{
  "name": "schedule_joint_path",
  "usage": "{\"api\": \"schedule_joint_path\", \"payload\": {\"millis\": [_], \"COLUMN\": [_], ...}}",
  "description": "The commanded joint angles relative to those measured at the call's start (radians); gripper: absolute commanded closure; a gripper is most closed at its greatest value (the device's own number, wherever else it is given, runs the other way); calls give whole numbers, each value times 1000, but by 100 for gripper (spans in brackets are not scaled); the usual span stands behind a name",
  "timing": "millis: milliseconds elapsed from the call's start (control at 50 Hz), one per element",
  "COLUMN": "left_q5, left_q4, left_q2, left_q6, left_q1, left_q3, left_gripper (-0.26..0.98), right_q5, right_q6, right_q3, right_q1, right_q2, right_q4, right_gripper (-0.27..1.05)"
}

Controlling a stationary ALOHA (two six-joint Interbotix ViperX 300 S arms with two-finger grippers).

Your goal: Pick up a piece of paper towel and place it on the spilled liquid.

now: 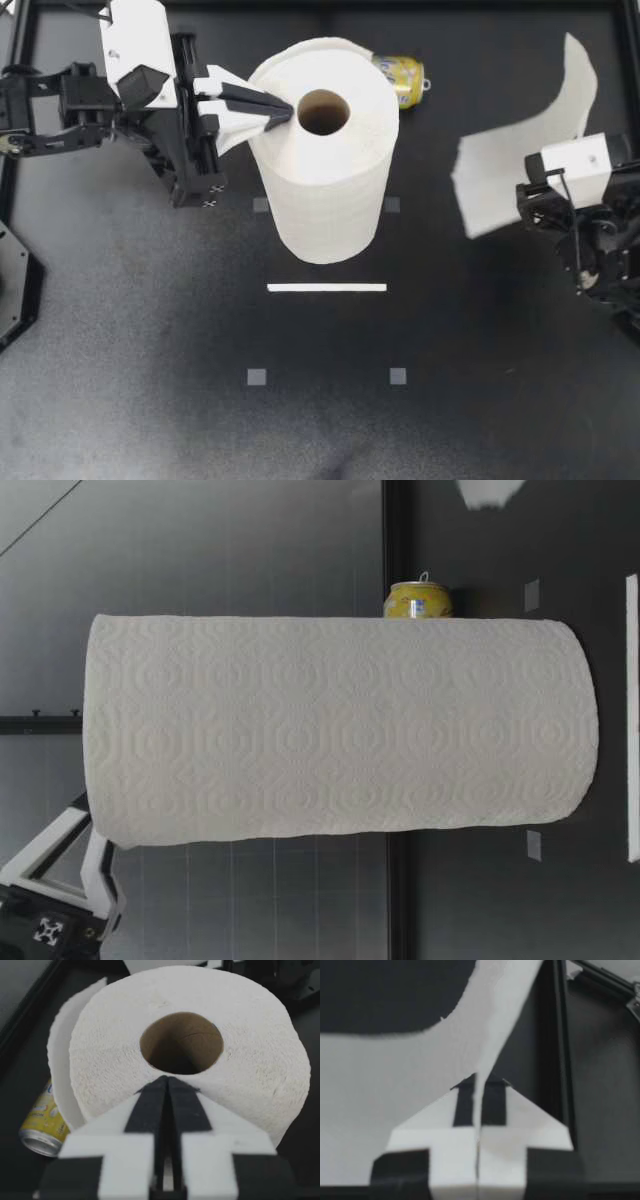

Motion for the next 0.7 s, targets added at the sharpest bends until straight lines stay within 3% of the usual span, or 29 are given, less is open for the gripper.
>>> {"api": "schedule_joint_path", "payload": {"millis": [0,180,360,680], "left_q5": [66,43,25,-87], "left_q4": [-3,-3,-3,-3], "left_q2": [40,37,34,-14], "left_q6": [-18,-18,-12,-9], "left_q1": [17,17,15,15], "left_q3": [51,49,44,55], "left_gripper": [68,68,68,68], "right_q5": [8,-155,-379,-686], "right_q6": [-25,-18,38,44], "right_q3": [-15,-48,-28,21], "right_q1": [-6,-20,-98,-414], "right_q2": [-48,-81,-130,-216], "right_q4": [-14,-143,-233,-420], "right_gripper": [93,93,93,93]}}
